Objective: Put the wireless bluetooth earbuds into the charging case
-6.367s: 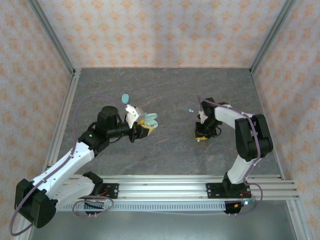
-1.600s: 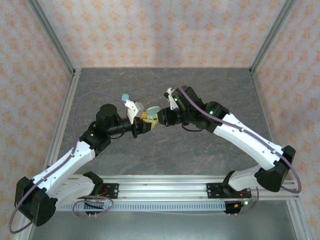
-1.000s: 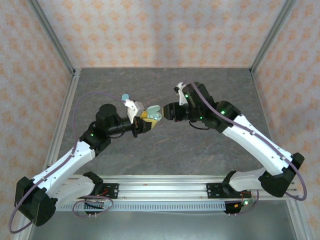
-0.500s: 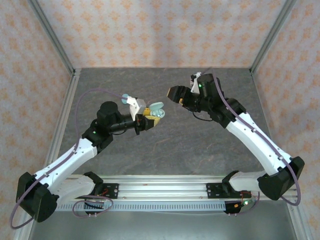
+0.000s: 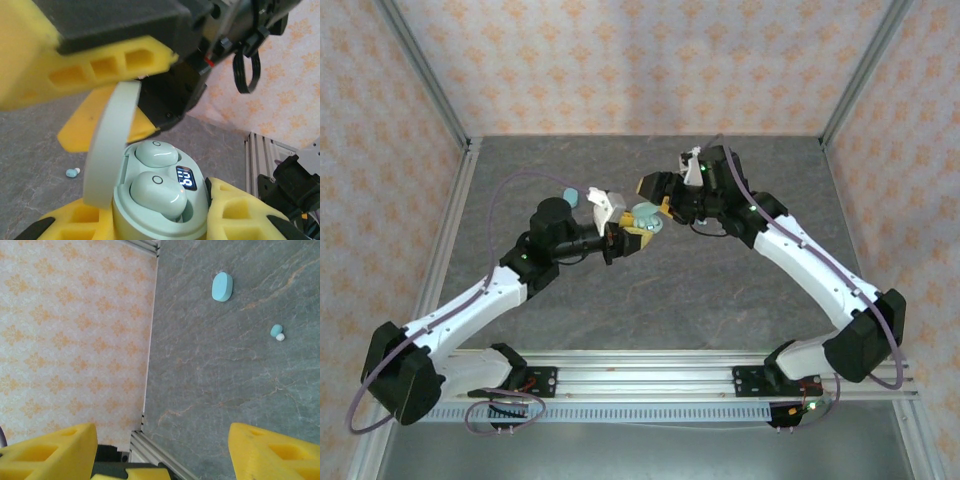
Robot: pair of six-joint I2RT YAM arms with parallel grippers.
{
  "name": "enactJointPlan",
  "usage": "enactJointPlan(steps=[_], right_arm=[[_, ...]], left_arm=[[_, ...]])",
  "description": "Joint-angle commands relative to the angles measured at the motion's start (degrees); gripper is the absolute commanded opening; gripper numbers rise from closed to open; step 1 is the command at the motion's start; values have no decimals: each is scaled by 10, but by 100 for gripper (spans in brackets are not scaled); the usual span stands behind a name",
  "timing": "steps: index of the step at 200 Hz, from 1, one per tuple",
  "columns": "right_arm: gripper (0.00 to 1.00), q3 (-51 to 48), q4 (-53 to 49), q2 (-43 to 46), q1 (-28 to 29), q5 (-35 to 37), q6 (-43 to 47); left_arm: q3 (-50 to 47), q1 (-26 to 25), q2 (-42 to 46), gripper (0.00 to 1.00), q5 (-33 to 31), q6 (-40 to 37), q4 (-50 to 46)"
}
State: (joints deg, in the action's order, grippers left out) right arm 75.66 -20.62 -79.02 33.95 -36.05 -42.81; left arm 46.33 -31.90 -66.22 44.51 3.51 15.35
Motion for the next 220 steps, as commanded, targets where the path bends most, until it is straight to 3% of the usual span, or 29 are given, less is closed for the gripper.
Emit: enactJointPlan(steps=[1, 42, 139, 171, 220], right_arm=[[70, -12, 22, 12, 1, -18, -9], [70, -40, 12, 38, 1, -10, -8], [69, -71, 32, 59, -4, -21, -32], [60, -89, 80, 65, -6, -51, -68], [33, -117, 154, 73, -11, -67, -127]], left_arm=[[20, -2, -10, 8, -6, 19, 60], [17, -2, -42, 9, -2, 45, 113], [15, -2, -44, 9, -25, 51, 113], [13, -1, -43, 10, -34, 53, 105], [28, -2, -55, 19, -17, 58, 83]])
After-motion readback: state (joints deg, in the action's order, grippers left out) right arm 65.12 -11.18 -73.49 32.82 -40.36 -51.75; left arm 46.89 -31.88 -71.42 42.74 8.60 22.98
